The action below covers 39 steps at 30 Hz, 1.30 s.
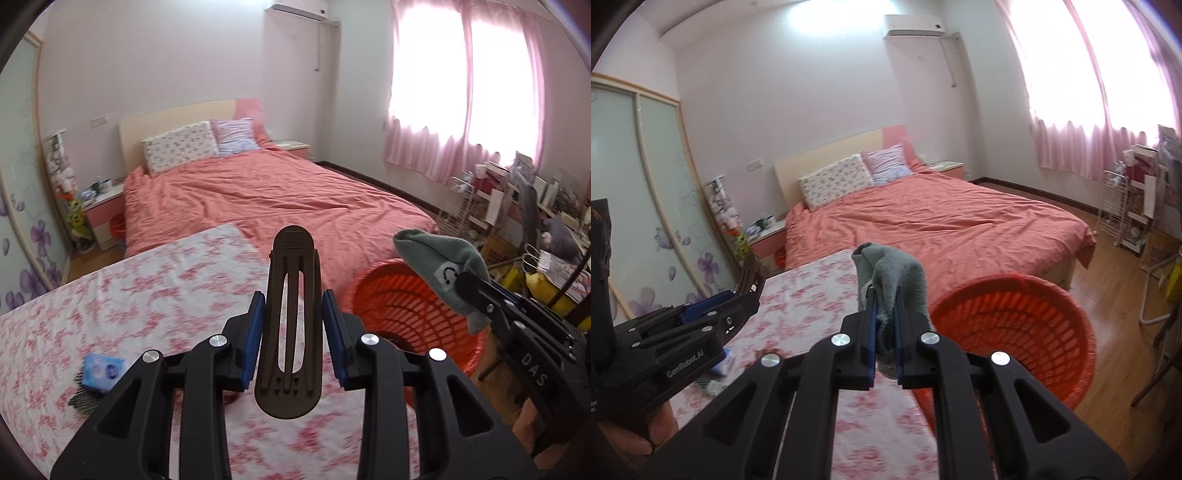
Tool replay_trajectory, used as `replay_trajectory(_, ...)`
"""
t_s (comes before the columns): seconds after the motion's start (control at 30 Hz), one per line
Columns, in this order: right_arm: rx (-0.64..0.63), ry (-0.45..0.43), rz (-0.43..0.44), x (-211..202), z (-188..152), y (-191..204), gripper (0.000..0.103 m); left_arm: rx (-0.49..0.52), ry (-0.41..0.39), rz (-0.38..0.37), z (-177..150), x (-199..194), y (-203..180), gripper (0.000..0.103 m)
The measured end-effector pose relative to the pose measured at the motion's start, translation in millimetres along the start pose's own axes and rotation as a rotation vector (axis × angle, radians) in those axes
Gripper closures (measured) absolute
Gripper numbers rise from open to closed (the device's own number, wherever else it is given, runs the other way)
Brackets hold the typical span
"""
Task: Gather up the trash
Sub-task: 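Carry the insole in the left tool while the right tool carries the grey sock to the basket, then open both tools to drop the insole and sock into the basket, then return both tools to the bed and grasp the brown plaid scrunchie with the right tool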
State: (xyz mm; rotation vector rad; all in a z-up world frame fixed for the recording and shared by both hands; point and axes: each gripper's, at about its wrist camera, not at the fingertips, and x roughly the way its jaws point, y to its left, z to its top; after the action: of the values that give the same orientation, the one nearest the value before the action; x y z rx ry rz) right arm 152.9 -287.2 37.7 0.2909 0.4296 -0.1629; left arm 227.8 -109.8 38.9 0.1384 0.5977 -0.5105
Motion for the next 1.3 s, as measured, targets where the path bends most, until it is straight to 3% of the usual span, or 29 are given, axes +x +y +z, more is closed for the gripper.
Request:
replay_trajectory(0.47,0.121,-0.012,-0.104,10.0,-0.1,-94.9,0.094,0.076,0.048,-0.172,3.9,50.8,-82.3,0.070)
replay_trajectory(0.73,0.206,0.015,-0.123,30.3,-2.4,-138.6,0.094,0.116,0.107,-0.223,-1.9,83.6,-119.0,0.070)
replay_trajectory(0.8,0.228,0.027,-0.115,38.7,-3.1,-149.1,0.089,0.112,0.132,-0.227,-4.9,92.3,-119.8,0.070)
replay_trajectory(0.83,0.234,0.031,-0.112,41.2,-3.4,-151.7,0.088,0.110,0.142,-0.224,-6.1,96.8,-121.1,0.068)
replay_trajectory(0.97,0.260,0.062,-0.102,55.4,-7.7,-162.6,0.068,0.100,0.174,-0.178,-11.1,107.3,-115.3,0.051)
replay_trajectory(1.13,0.257,0.075,-0.138,57.0,-15.1,-165.2,0.062,0.060,0.199,-0.109,-15.7,108.9,-95.0,0.049)
replay_trajectory(1.2,0.243,0.071,-0.153,52.6,-16.3,-158.9,0.054,0.048,0.199,-0.076,-16.6,105.0,-85.1,0.048)
replay_trajectory(1.3,0.209,0.066,-0.182,50.1,-14.6,-153.7,0.047,0.027,0.188,-0.026,-20.0,92.7,-67.0,0.040)
